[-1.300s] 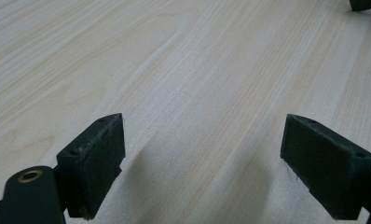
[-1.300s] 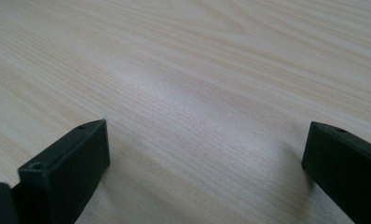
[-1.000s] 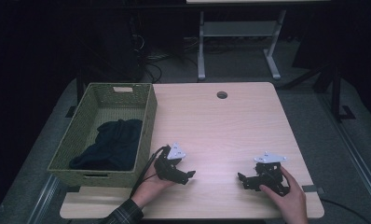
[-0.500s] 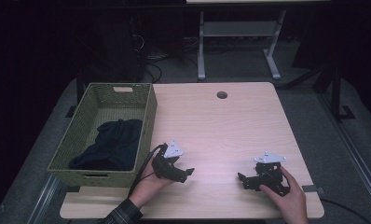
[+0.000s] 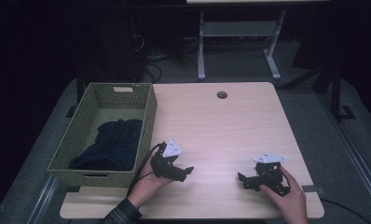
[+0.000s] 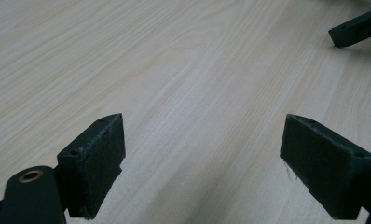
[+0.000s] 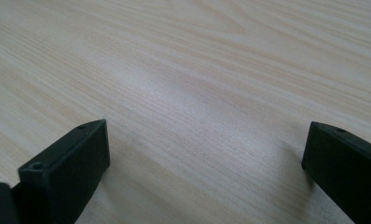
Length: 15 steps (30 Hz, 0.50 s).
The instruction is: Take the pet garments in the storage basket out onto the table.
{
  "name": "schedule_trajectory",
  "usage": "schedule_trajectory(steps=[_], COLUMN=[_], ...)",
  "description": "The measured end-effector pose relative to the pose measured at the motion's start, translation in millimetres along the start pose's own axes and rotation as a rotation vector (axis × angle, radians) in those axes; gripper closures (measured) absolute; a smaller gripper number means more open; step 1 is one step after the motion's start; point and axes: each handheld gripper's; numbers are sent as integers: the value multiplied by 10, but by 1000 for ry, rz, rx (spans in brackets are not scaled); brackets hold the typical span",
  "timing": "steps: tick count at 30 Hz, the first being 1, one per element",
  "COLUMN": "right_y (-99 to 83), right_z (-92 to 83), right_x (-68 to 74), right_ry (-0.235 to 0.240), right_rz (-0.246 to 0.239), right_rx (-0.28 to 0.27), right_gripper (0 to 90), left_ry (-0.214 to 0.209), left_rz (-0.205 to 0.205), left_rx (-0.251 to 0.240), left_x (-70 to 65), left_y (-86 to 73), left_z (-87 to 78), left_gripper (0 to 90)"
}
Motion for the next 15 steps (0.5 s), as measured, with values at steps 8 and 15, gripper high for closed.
schedule_trajectory(steps=[8, 15], right_y=[0, 0], right_z=[0, 0], right_x=[0, -1], right_ry=[0, 0], right_rz=[0, -1], right_rx=[0, 0], right_gripper=[4, 4], left_ry=[-14, -10], left_rz=[-20, -21], left_rx=[-8, -24], left_x=[13, 18], left_y=[42, 88], left_z=[-30, -67], left_gripper=[135, 137])
Point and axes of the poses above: each handheld gripper's, and its own axes: z roughly forward along the jaws, y roughly out of its top, x roughly to its left, and after that the axes turned 9 degrees about -x, right-handed
